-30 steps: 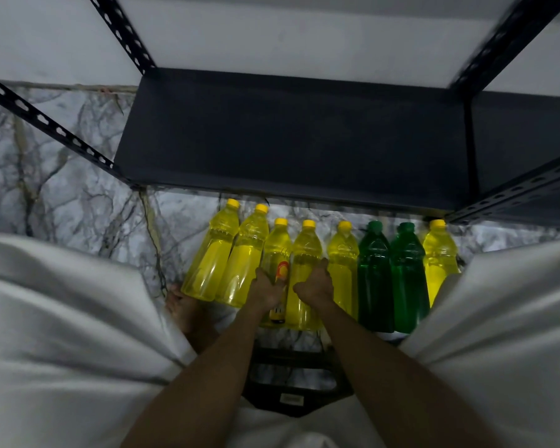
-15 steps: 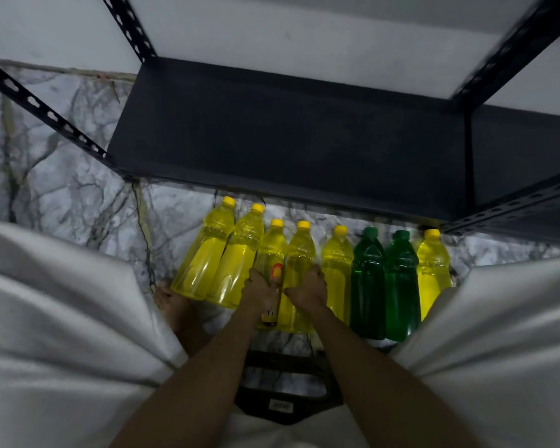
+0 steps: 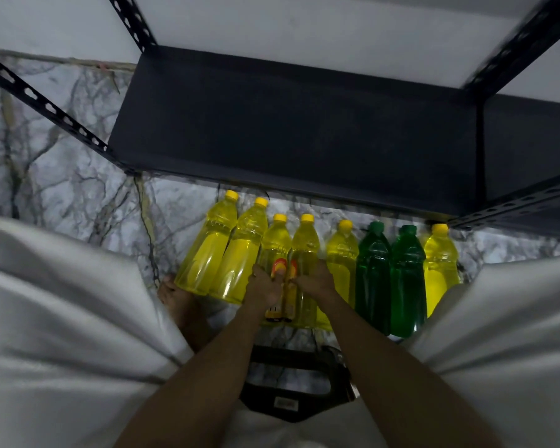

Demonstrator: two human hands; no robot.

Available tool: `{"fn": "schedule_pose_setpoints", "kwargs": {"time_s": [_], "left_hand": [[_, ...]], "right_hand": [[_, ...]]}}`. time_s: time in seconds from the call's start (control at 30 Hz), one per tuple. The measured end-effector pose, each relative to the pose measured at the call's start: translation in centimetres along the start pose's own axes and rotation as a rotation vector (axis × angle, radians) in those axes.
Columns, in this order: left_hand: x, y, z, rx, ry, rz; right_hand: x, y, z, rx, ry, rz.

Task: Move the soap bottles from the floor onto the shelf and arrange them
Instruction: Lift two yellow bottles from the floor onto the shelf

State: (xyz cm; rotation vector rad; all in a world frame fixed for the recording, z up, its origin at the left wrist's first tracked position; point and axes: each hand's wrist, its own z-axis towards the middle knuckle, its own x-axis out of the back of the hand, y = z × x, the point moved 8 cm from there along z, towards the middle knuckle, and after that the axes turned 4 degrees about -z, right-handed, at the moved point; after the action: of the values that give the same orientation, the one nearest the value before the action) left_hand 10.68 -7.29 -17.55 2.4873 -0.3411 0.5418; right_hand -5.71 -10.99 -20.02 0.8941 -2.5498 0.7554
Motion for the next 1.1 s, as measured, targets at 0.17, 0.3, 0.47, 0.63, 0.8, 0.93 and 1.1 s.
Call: {"fn": "schedule_pose_setpoints", "kwargs": {"time_s": [0.17,0.3,0.47,0.63,0.8,0.93,1.1], "left_hand": [[-0.1,0.0,0.1,0.003,0.008,0.018],[0.5,0.0,0.1,0.009,-0.013,-0.007],[2.0,-0.5,0.0,0.073,-0.031,-0.101],[2.7,-0.1,-1.3,0.132,-0.116,-0.286],[2.4,1.8,-4.8,0.120,-0.272,-0.445],[1.8,5.5,-7.9,0.061,-0.380,-0.635],[2.8,10.6,-10.9,-0.146,-0.281,-0.584]], "right_hand": [[-0.1,-1.2,-1.3,0.016,-0.066,0.436],[-0.5,-0.6,-1.0,0.030,-0.034,0.390],[1.1,-1.5,-2.9,-0.014,-0.201,0.555],[2.1,-1.7,-4.4,-0.057,-0.284,0.657],[5.2,-0.6,-4.5,-0.004,-0.132,0.606],[9.2,-1.2,-6.6,0.066,-0.040,0.638],[13.5,-4.7,-14.1,0.244,0.025,0.683]]}}
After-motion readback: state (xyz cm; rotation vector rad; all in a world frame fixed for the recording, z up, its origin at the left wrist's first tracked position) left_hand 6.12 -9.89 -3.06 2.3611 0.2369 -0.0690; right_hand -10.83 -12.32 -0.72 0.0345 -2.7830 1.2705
